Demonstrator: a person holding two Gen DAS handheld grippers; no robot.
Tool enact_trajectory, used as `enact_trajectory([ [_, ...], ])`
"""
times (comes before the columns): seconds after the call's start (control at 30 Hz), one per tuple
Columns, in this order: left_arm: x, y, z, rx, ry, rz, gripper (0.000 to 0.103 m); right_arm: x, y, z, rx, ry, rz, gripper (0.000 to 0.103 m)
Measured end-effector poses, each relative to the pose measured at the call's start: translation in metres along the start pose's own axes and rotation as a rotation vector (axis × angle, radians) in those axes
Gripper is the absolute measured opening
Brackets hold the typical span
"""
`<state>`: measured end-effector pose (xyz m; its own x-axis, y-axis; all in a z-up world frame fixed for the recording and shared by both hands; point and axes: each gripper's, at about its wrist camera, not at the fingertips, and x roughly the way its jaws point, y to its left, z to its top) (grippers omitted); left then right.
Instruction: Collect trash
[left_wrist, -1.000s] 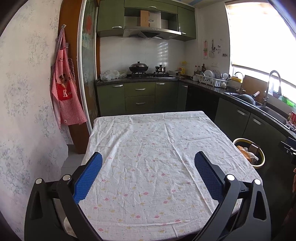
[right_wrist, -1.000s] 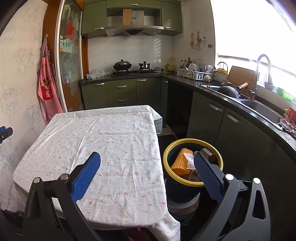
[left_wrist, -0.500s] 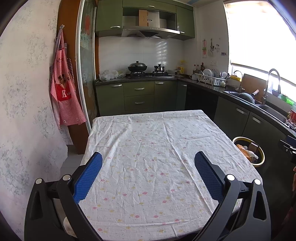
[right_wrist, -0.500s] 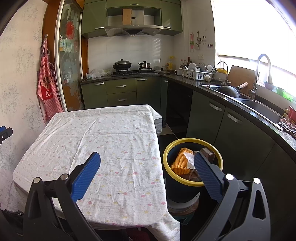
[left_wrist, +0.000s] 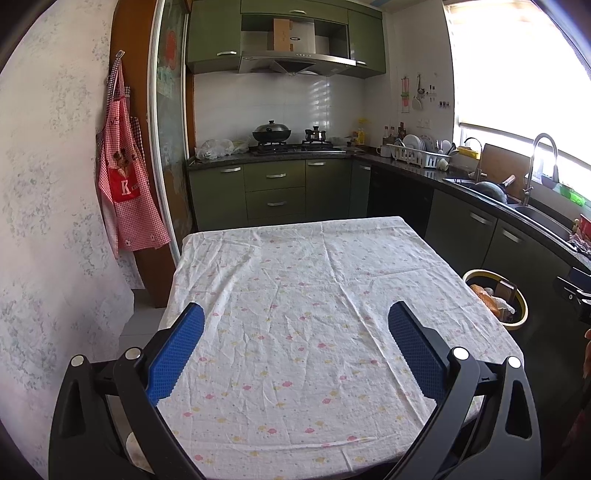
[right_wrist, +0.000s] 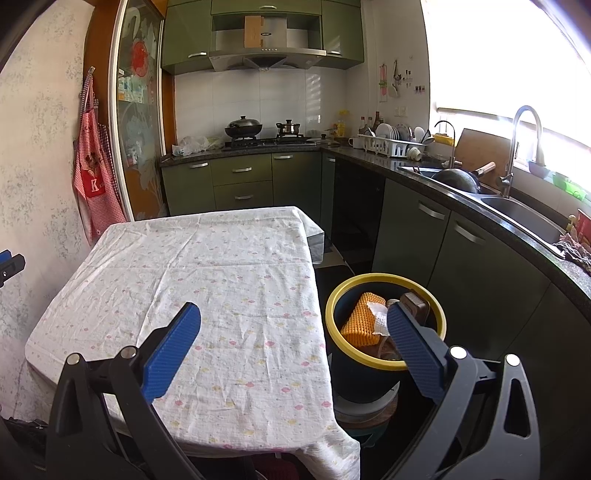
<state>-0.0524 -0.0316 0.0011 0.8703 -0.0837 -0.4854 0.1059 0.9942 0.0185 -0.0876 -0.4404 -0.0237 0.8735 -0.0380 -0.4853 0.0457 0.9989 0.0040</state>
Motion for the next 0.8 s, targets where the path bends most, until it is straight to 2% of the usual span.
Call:
enact_trajectory([
  [0.8,0.0007,-0.0007,-0.0010,0.007,0.005,0.000,0.098,0.0022,-0.0002,-0.0011,0.001,0.005,0.001,0.096],
])
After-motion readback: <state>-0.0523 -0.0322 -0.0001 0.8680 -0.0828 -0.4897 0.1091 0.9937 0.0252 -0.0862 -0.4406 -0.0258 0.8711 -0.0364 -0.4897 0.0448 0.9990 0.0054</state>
